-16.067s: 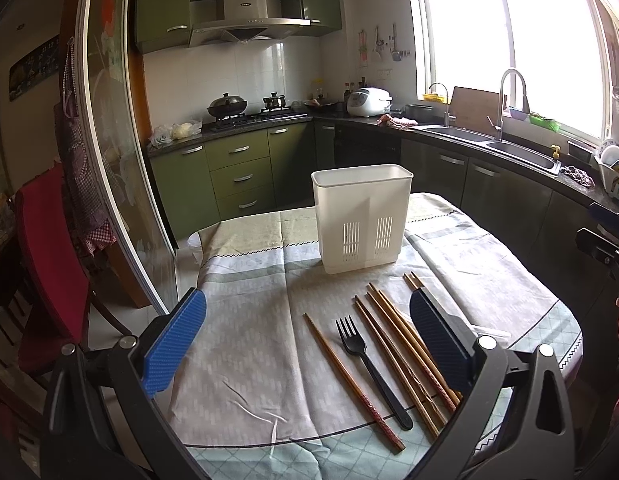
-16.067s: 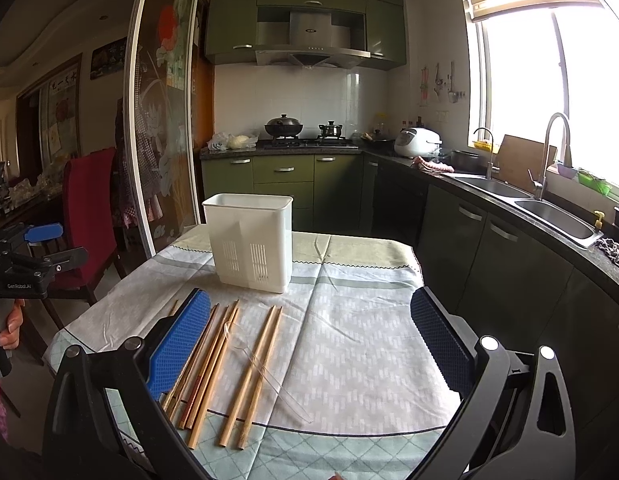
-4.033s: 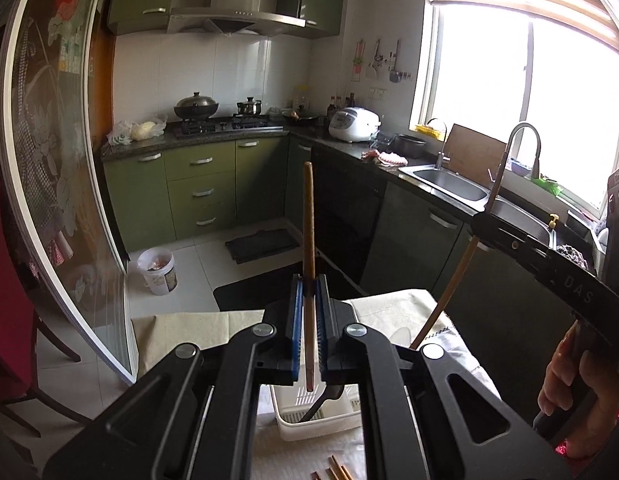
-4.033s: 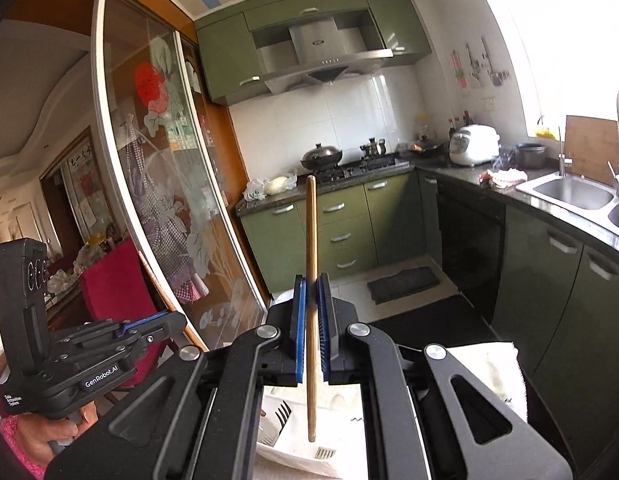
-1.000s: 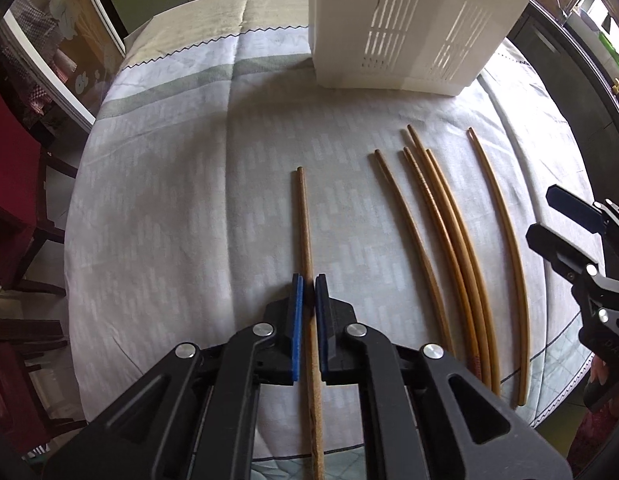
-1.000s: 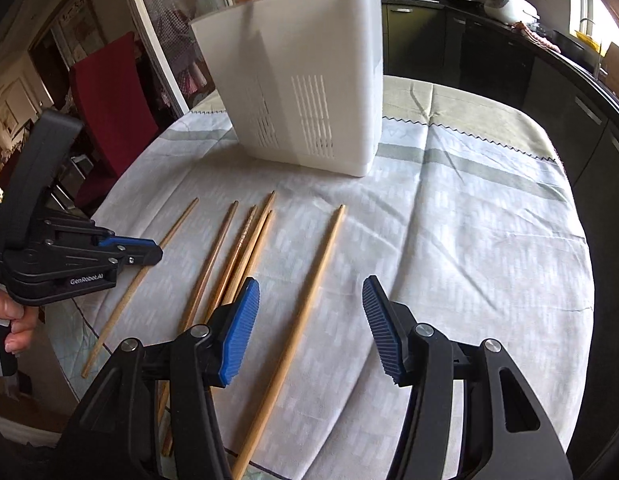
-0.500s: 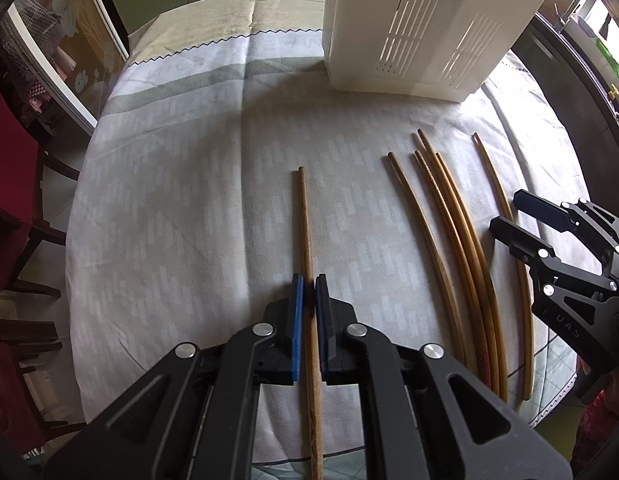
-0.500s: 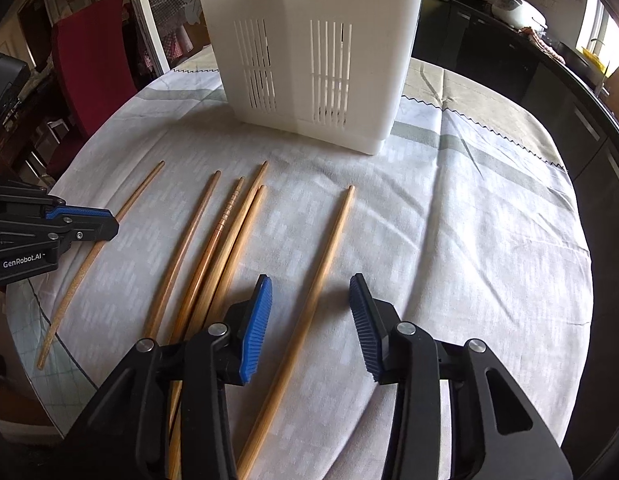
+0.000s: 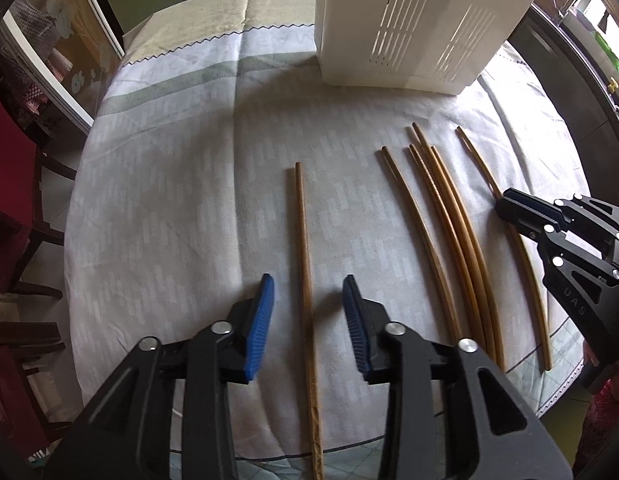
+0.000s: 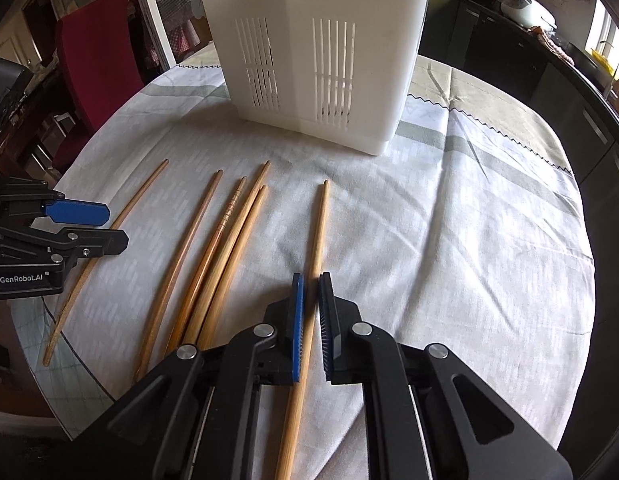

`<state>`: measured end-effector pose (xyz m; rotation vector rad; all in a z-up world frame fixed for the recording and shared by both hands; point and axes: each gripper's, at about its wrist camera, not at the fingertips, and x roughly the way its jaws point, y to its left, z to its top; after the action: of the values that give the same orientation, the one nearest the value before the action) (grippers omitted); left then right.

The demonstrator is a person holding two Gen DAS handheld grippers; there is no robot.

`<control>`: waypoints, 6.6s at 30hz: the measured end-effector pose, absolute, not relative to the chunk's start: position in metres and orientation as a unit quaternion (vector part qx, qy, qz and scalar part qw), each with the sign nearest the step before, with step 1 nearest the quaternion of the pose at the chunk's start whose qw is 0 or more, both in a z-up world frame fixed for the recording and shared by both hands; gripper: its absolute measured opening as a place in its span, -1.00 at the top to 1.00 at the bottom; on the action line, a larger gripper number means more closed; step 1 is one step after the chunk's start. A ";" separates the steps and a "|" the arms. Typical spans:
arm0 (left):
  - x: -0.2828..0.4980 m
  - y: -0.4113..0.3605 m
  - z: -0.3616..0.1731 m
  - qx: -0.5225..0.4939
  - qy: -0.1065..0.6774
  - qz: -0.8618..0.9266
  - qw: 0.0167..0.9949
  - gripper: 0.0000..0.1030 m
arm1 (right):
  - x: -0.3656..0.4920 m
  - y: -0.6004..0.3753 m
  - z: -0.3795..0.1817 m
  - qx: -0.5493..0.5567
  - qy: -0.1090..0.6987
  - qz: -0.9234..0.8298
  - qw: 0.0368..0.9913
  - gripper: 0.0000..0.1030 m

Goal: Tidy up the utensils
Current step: 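Lift both held chopsticks upright toward the white basket, then lower both chopsticks into the basket and open both tools, then lower the left tool and grasp a wooden chopstick on the cloth, then grasp a wooden chopstick with the right tool while the left tool holds its chopstick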

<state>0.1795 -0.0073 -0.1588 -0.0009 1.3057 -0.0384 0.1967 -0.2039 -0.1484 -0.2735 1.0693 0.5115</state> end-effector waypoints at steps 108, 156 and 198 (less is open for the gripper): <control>0.270 -0.021 0.043 -0.030 0.351 -0.085 0.932 0.89 | 0.287 -0.264 0.073 0.126 0.223 0.247 0.935 0.87; 0.185 -0.034 -0.148 -0.146 0.602 -0.052 0.783 0.19 | 0.136 -0.361 -0.039 0.024 0.314 0.172 0.934 -0.51; 0.179 0.012 -0.157 -0.045 0.583 -0.012 0.811 0.87 | 0.160 -0.186 -0.142 -0.138 0.473 0.254 0.832 0.24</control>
<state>0.1794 0.0117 -0.1567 -0.0968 1.2459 -0.0248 0.1597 -0.1858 -0.1421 -0.2921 1.0020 0.5391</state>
